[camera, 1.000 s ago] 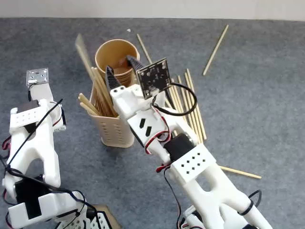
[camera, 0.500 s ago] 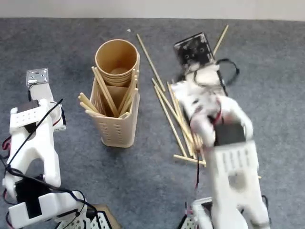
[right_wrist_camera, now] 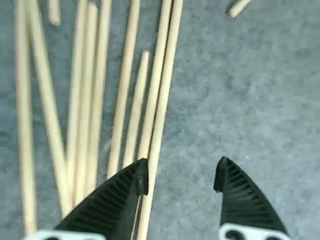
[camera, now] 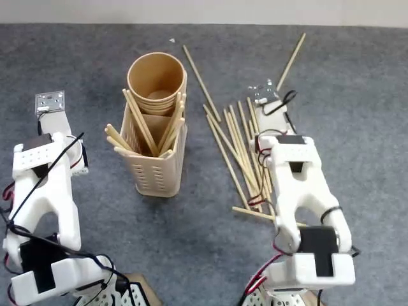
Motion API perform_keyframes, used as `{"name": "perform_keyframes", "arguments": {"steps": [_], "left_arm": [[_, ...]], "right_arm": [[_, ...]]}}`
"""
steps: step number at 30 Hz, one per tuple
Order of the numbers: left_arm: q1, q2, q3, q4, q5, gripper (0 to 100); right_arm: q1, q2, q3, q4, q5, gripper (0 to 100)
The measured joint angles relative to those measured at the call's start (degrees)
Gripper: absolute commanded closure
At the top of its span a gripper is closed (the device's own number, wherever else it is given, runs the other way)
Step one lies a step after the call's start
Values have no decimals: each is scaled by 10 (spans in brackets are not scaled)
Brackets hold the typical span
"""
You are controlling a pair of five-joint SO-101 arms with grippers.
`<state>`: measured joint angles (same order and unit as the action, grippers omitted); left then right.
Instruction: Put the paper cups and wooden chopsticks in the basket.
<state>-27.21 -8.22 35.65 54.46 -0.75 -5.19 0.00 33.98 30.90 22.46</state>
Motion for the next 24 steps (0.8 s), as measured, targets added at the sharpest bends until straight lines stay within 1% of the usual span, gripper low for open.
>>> {"name": "perform_keyframes", "arguments": {"steps": [8, 18, 24], "left_arm": [[0, 0, 0, -1, 0, 926], [0, 0, 0, -2, 0, 926], [0, 0, 0, -2, 0, 926]], "right_arm": [[5, 11, 6, -33, 0, 779], [4, 11, 39, -33, 4, 779], [-13, 11, 40, -33, 4, 779]]}}
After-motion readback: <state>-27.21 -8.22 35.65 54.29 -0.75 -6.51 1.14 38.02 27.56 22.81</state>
